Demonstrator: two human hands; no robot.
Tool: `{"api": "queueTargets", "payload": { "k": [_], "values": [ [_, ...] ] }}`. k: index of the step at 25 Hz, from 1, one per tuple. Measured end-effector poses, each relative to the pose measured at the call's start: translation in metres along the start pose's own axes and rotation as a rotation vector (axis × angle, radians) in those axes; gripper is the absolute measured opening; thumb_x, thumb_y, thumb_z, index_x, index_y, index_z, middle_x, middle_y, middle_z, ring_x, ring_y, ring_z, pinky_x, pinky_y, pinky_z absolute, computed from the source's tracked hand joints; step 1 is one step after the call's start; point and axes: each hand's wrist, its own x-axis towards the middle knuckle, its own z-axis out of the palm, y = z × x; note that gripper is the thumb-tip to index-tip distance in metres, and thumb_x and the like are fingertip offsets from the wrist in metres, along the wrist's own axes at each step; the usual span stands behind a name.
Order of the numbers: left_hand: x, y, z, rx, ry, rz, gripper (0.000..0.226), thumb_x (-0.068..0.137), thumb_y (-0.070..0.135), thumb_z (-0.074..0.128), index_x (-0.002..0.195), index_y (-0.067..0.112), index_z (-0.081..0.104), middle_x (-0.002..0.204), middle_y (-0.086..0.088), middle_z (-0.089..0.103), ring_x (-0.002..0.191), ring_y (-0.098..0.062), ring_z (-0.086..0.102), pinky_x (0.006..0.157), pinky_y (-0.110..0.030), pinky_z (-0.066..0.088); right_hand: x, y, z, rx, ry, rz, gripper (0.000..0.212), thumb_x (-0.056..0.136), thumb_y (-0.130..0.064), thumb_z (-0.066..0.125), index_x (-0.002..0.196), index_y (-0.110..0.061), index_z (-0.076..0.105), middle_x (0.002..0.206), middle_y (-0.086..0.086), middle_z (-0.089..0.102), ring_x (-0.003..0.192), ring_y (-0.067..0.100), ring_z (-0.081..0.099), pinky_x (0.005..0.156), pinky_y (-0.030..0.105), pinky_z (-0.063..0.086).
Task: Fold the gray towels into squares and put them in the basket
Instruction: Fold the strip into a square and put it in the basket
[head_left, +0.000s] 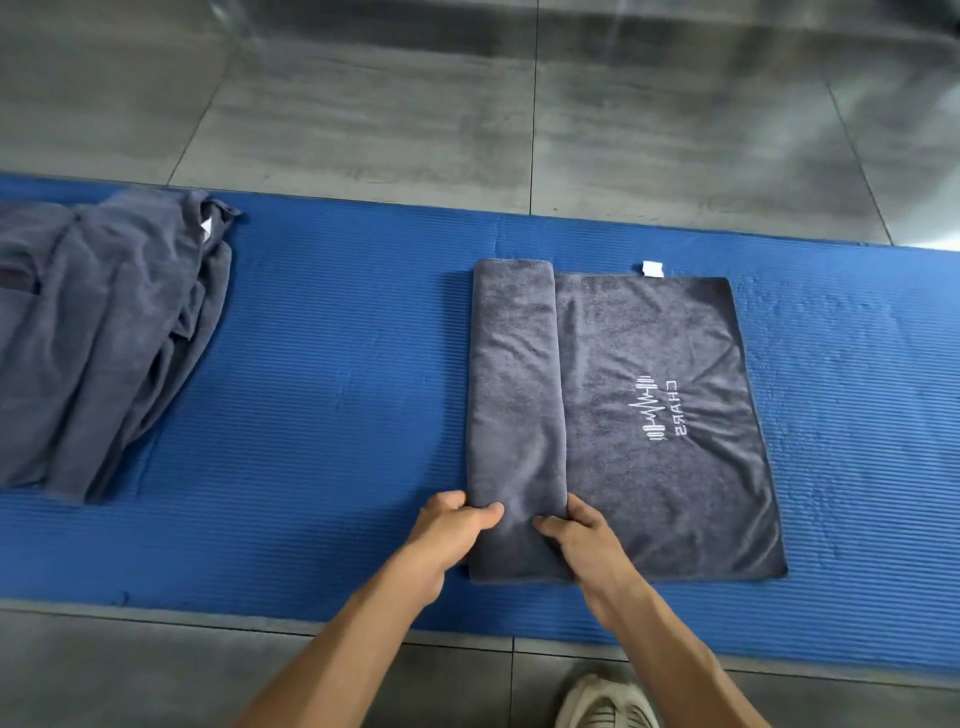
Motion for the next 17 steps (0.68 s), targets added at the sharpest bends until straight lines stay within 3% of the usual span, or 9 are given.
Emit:
{"api": "queueTargets", "payload": {
  "k": [2, 5, 9, 11, 12, 14, 17],
  "values": [
    [0.003, 0.0, -0.006, 0.021, 0.068, 0.036, 0.018, 0.093, 0.03, 0.062, 0.107, 0.02, 0.065, 0.11, 0.007, 0.069, 0.102, -0.01, 0.063, 0.091, -0.029, 0.049, 0.006, 0.0, 0.013, -0.014, -0.025, -0.018, 0.025, 0.094, -0.005, 0.058, 0.111, -0.019, 0.069, 0.103, 0.001, 0.076, 0.102, 0.021, 0.071, 0.093, 0.04, 0.055],
    [0.005, -0.001, -0.027, 0.166, 0.272, 0.109, 0.012, 0.098, 0.03, 0.052, 0.106, 0.021, 0.053, 0.112, 0.007, 0.056, 0.1, -0.012, 0.053, 0.088, -0.028, 0.04, 0.01, -0.006, 0.049, -0.007, -0.076, -0.039, 0.023, 0.095, -0.004, 0.057, 0.111, -0.018, 0.067, 0.104, 0.003, 0.076, 0.1, 0.021, 0.071, 0.091, 0.039, 0.057],
    [0.009, -0.015, -0.062, 0.424, 0.357, 0.155, 0.03, 0.097, 0.041, 0.051, 0.115, 0.017, 0.049, 0.117, -0.005, 0.06, 0.105, -0.025, 0.056, 0.094, -0.042, 0.046, -0.008, -0.005, 0.083, -0.158, -0.071, 0.111, 0.01, 0.097, -0.019, 0.054, 0.105, -0.019, 0.06, 0.091, 0.01, 0.074, 0.073, 0.026, 0.073, 0.058, 0.036, 0.06],
    [0.005, -0.021, -0.064, 0.56, 0.379, 0.221, 0.039, 0.094, 0.043, 0.055, 0.124, 0.021, 0.045, 0.118, -0.003, 0.059, 0.105, -0.025, 0.058, 0.089, -0.041, 0.048, -0.022, 0.004, 0.073, -0.357, -0.107, 0.169, 0.013, 0.097, -0.03, 0.053, 0.097, -0.019, 0.06, 0.077, 0.01, 0.074, 0.056, 0.023, 0.068, 0.048, 0.03, 0.055],
    [0.002, -0.024, -0.061, 0.693, 0.464, 0.319, 0.045, 0.092, 0.041, 0.059, 0.129, 0.021, 0.043, 0.122, -0.003, 0.057, 0.106, -0.025, 0.057, 0.086, -0.04, 0.049, -0.026, 0.007, 0.064, -0.481, -0.095, 0.141, 0.018, 0.096, -0.033, 0.053, 0.092, -0.018, 0.062, 0.071, 0.009, 0.074, 0.051, 0.021, 0.066, 0.046, 0.029, 0.053],
    [0.003, -0.029, -0.054, 1.018, 0.6, 0.58, 0.056, 0.088, 0.034, 0.064, 0.138, 0.02, 0.042, 0.135, -0.006, 0.05, 0.116, -0.027, 0.052, 0.09, -0.042, 0.049, -0.022, 0.01, 0.047, -0.695, 0.043, -0.108, 0.019, 0.093, -0.032, 0.056, 0.083, -0.018, 0.064, 0.067, 0.003, 0.072, 0.051, 0.016, 0.065, 0.052, 0.032, 0.057],
    [0.01, -0.038, -0.044, 1.318, 0.494, 0.812, 0.044, 0.094, 0.032, 0.046, 0.137, 0.02, 0.048, 0.145, -0.009, 0.046, 0.132, -0.03, 0.046, 0.105, -0.053, 0.041, -0.006, -0.004, 0.04, -0.838, 0.214, -0.627, 0.005, 0.089, -0.021, 0.059, 0.093, -0.021, 0.061, 0.08, -0.01, 0.069, 0.067, 0.009, 0.063, 0.062, 0.028, 0.053]
  ]
}}
